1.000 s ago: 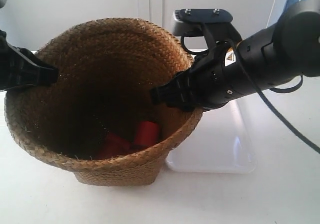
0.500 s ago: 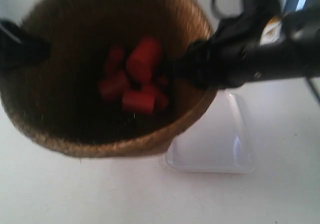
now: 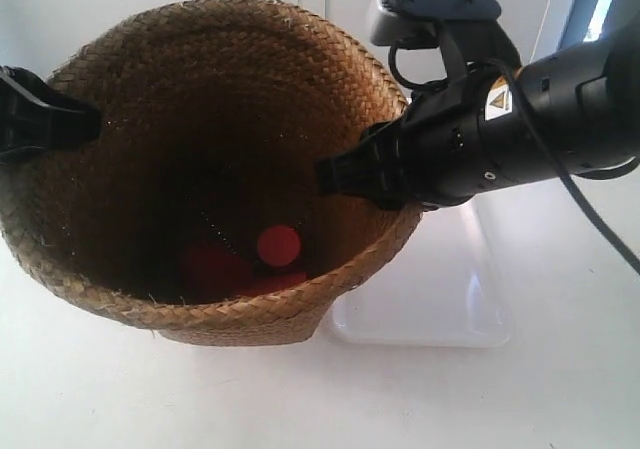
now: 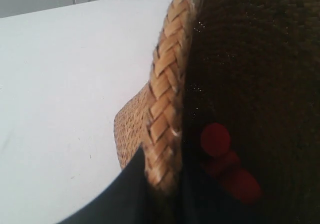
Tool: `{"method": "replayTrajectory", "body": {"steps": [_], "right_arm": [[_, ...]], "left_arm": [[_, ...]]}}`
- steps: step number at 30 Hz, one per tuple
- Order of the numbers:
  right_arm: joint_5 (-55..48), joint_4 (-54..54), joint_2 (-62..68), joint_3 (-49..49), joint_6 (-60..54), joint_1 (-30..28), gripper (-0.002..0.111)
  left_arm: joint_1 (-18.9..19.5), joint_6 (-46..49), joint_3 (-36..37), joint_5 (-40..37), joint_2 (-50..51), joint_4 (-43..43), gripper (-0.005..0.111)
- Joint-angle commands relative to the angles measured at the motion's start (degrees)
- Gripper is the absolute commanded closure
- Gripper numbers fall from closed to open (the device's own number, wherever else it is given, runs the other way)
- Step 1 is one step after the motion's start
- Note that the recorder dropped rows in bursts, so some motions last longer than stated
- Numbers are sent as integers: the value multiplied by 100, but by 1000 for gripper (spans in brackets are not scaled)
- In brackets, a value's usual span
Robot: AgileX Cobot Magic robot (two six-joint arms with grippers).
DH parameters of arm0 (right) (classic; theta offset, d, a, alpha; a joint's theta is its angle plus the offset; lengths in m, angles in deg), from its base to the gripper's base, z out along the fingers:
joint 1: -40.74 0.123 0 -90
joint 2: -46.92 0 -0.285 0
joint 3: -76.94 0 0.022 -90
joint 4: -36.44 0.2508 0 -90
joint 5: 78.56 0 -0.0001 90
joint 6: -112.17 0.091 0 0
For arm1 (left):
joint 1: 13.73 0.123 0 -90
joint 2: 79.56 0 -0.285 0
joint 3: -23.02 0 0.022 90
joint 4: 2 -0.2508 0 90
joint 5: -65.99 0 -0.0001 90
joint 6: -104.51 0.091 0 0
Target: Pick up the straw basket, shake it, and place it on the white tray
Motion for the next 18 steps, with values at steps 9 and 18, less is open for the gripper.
{"method": "replayTrajectory", "body": {"steps": [9,18], "right_arm": [[76,-94,434,45,-101,15,108],[-268,56,-1125,-852,-201,24,108]], "left_arm": [[25,163,175,100,259,-135,107],[25,201,-1104,-329,-574,17,107]]}}
